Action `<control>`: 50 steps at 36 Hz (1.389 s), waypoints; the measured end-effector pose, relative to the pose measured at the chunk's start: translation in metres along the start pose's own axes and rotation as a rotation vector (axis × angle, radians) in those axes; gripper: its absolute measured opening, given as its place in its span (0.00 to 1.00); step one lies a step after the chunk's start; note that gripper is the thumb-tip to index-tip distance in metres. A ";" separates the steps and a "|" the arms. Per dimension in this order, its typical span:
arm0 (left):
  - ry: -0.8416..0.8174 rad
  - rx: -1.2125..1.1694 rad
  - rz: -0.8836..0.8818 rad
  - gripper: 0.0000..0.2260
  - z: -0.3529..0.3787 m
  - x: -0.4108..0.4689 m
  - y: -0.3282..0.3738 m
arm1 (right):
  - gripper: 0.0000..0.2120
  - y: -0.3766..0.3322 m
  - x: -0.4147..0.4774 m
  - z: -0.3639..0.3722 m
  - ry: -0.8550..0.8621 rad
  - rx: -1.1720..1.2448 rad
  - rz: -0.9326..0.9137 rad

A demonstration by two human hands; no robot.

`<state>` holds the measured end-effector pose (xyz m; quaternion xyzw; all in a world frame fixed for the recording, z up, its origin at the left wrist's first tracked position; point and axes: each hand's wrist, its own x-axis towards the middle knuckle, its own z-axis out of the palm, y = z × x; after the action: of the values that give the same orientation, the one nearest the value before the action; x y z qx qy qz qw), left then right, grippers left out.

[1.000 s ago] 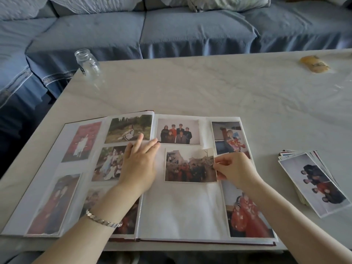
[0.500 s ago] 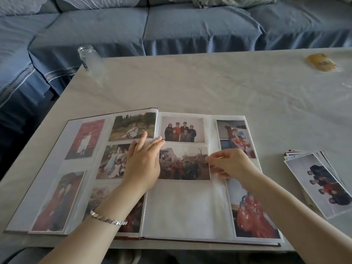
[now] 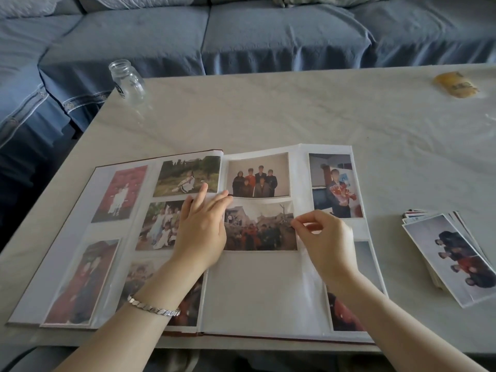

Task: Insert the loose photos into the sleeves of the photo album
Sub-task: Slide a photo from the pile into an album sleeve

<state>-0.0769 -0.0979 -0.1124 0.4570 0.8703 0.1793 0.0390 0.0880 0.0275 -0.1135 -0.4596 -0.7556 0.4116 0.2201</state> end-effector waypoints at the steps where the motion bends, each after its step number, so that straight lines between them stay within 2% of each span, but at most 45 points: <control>1: 0.001 0.000 0.001 0.20 0.000 0.000 0.000 | 0.01 0.000 -0.001 0.001 0.005 -0.008 -0.016; 7: 0.006 0.001 0.003 0.20 0.000 0.000 0.000 | 0.05 0.003 -0.004 0.003 0.045 0.014 -0.078; 14: 0.015 -0.002 0.006 0.21 -0.001 0.000 0.002 | 0.04 0.005 -0.003 0.004 0.019 0.052 -0.040; 22: 0.003 0.009 0.015 0.21 -0.003 -0.001 0.004 | 0.05 0.002 0.009 0.001 -0.084 0.146 0.098; 27: -0.061 0.089 0.011 0.19 -0.003 -0.001 0.005 | 0.03 0.004 0.012 0.000 -0.069 0.075 0.141; 33: -0.159 0.374 0.084 0.21 -0.001 0.000 0.025 | 0.12 0.003 0.006 -0.007 -0.020 -0.044 0.064; 39: -0.305 0.297 0.098 0.25 0.027 -0.009 0.058 | 0.08 0.021 0.000 -0.049 0.046 -0.173 -0.036; 43: -0.365 0.307 0.195 0.34 0.043 -0.009 0.081 | 0.07 0.042 -0.002 -0.085 0.107 -0.378 -0.055; 47: -0.415 0.206 0.294 0.27 0.039 -0.005 0.094 | 0.16 0.068 -0.001 -0.116 0.103 -0.600 0.076; 50: -0.325 0.085 0.259 0.23 0.033 -0.004 0.091 | 0.20 0.078 -0.002 -0.128 -0.014 -0.769 0.159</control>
<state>0.0044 -0.0446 -0.1123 0.5893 0.7933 0.0699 0.1360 0.2200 0.0979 -0.1059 -0.5628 -0.8182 0.1173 -0.0057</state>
